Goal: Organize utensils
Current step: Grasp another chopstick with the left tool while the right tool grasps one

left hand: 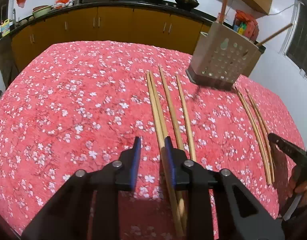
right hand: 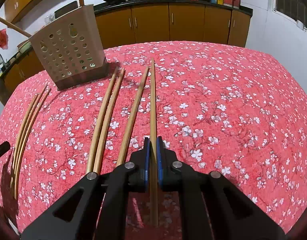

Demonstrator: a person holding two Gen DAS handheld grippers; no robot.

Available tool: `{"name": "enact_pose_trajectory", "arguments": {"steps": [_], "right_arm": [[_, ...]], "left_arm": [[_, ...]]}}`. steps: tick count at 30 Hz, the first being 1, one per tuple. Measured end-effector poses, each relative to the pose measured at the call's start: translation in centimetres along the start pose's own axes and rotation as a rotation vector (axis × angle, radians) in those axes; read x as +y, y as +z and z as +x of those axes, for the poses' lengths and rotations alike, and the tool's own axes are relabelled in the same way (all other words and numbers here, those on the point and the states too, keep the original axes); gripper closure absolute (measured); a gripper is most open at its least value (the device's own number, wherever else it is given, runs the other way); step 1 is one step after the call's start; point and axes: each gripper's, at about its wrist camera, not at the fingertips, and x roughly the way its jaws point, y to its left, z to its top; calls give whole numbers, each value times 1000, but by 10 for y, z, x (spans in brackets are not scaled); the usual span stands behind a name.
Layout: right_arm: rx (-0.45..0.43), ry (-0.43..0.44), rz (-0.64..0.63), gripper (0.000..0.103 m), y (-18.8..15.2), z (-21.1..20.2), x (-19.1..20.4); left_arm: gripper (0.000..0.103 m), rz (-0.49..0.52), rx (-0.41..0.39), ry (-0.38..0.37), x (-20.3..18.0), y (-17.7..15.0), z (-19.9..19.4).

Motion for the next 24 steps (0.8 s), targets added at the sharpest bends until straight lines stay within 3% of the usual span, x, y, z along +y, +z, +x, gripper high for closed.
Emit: {"name": "enact_pose_trajectory", "arguments": {"steps": [14,16,24], "right_arm": [[7,1,-17,95,-2,-2,3],[7,4,-16,95,-3,-3,3],[-10,-2,-16,95,4,1,3]], "left_arm": [[87,100,41,45,-15,-11,7],[92,112,37,62,-16,-11,8],[95,109,31,116,3,19,28]]}}
